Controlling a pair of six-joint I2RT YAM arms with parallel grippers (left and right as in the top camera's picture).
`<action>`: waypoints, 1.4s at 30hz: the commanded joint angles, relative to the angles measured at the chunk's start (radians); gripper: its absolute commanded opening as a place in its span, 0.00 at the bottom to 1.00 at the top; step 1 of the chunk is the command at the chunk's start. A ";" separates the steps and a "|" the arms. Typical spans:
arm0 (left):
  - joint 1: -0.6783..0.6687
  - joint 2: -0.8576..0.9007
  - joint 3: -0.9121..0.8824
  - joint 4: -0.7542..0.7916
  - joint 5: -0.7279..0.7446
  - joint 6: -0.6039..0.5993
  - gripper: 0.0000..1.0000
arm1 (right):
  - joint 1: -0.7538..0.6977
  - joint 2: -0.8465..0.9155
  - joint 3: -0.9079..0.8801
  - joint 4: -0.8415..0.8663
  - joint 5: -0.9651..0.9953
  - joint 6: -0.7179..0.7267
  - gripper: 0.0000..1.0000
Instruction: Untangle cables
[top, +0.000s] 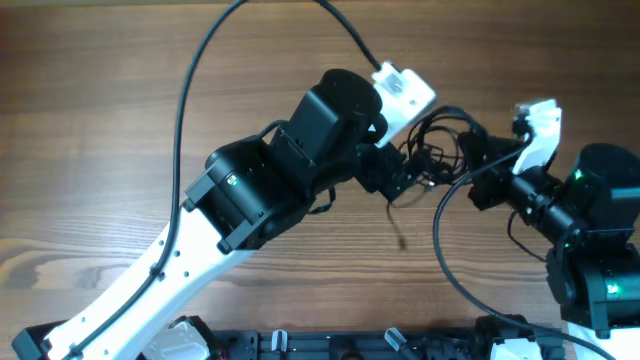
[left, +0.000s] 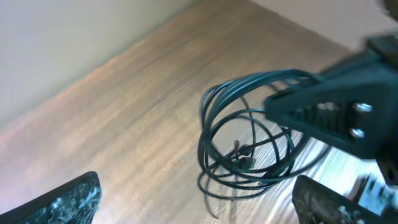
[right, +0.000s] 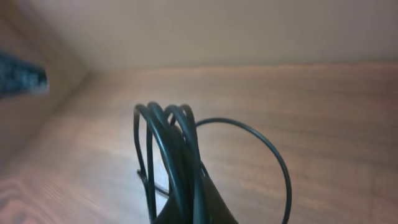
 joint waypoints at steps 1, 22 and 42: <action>0.015 -0.008 0.017 -0.029 -0.139 -0.336 1.00 | 0.000 0.001 0.021 0.080 0.057 0.174 0.04; 0.042 -0.008 0.017 -0.131 0.050 -0.185 0.84 | 0.000 0.002 0.021 0.209 -0.066 0.259 0.04; 0.159 -0.006 0.016 -0.137 -0.074 -0.253 1.00 | 0.000 0.001 0.021 0.335 -0.236 0.463 0.05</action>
